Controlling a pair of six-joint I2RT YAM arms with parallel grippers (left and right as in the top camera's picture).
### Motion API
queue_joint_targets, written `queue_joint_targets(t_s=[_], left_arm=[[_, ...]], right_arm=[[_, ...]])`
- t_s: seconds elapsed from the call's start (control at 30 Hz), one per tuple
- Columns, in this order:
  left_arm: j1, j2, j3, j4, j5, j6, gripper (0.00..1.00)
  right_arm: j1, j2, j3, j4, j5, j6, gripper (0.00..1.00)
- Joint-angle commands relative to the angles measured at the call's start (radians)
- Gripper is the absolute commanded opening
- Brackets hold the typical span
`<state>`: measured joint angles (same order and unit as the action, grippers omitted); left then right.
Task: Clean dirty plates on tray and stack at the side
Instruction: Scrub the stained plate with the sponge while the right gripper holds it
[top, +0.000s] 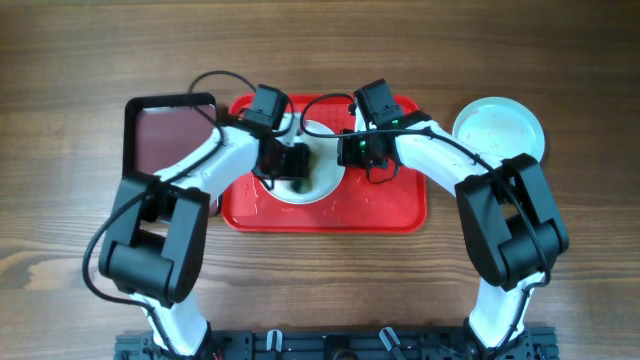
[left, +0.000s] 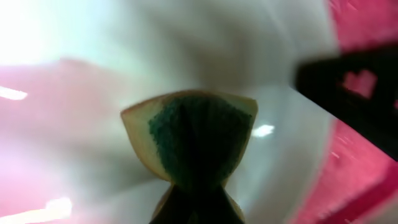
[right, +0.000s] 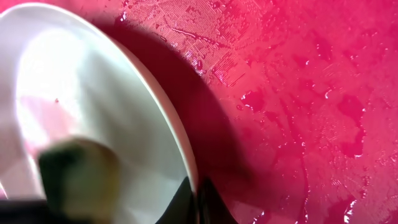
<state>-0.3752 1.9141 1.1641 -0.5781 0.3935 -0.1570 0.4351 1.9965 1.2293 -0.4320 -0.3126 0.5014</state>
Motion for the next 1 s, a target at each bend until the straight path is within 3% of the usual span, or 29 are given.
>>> queue_joint_targets(t_s=[0.0, 0.13, 0.27, 0.47, 0.53, 0.6, 0.77, 0.97], left_arm=[[-0.012, 0.02, -0.016, 0.011, 0.035, -0.021, 0.04], [0.008, 0.02, -0.016, 0.027, -0.352, -0.275, 0.04], [0.008, 0.02, -0.016, 0.041, -0.663, -0.376, 0.04], [0.005, 0.02, -0.016, 0.037, -0.737, -0.379, 0.04], [-0.009, 0.02, -0.016, 0.036, -0.658, -0.328, 0.04], [-0.026, 0.02, -0.016, 0.038, -0.468, -0.249, 0.04], [-0.042, 0.02, -0.016, 0.082, 0.024, -0.183, 0.04], [-0.042, 0.02, -0.016, 0.176, 0.1, -0.188, 0.04]], right_arm=[[0.0, 0.01, 0.006, 0.005, 0.003, 0.025, 0.04], [0.0, 0.01, 0.006, 0.004, 0.002, 0.025, 0.04], [0.0, 0.01, 0.006, 0.004, 0.003, 0.026, 0.04], [0.0, 0.01, 0.006, 0.004, 0.006, 0.026, 0.04], [0.0, 0.01, 0.006, 0.003, 0.006, 0.026, 0.04], [0.0, 0.01, 0.006, 0.001, 0.006, 0.025, 0.04], [0.0, 0.01, 0.006, -0.009, -0.002, 0.025, 0.04], [0.001, 0.01, 0.006, -0.032, -0.002, 0.023, 0.04]])
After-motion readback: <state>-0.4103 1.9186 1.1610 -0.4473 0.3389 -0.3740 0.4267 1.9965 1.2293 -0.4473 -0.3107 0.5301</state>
